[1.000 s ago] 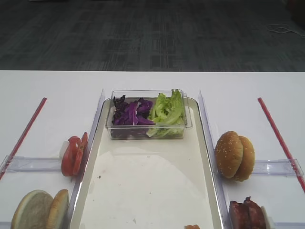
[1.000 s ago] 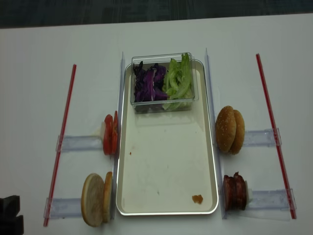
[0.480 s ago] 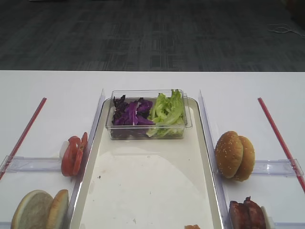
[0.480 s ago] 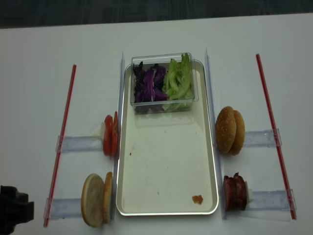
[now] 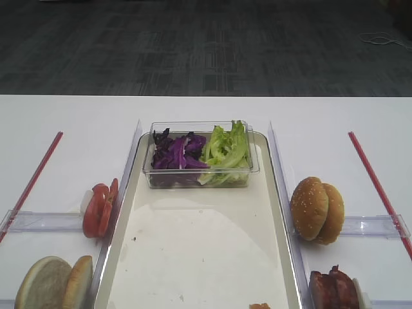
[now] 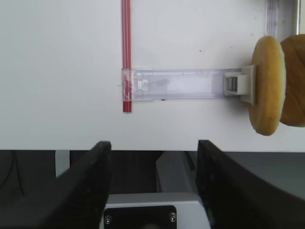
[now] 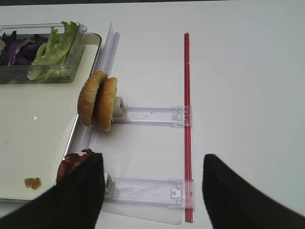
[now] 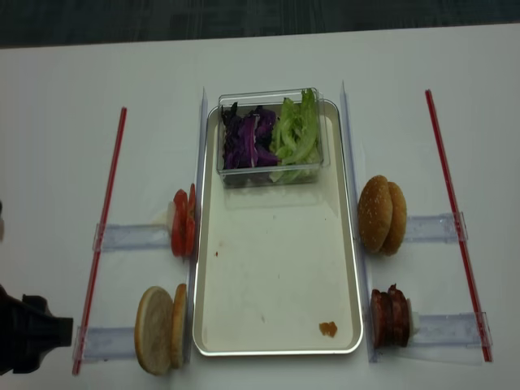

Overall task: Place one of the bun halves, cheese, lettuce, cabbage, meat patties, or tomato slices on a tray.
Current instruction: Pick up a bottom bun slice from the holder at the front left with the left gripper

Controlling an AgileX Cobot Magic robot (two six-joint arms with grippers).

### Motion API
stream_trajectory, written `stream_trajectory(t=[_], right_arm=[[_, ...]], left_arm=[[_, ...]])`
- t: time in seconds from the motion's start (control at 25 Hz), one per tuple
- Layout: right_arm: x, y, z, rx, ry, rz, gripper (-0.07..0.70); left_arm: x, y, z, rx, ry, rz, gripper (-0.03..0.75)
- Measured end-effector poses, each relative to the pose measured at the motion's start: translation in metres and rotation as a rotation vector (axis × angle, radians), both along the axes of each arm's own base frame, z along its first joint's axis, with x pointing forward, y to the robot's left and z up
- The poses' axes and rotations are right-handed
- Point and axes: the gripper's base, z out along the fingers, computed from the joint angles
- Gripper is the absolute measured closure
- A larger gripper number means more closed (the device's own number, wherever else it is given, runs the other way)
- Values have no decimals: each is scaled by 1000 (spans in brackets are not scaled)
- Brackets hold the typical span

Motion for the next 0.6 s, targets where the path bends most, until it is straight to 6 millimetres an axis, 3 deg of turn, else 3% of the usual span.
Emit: stream_trajectory(t=[0.6], right_arm=[[0,0,0,0,0,0,178]], left_arm=[[27,-9,-20,-59,166,-42,306]])
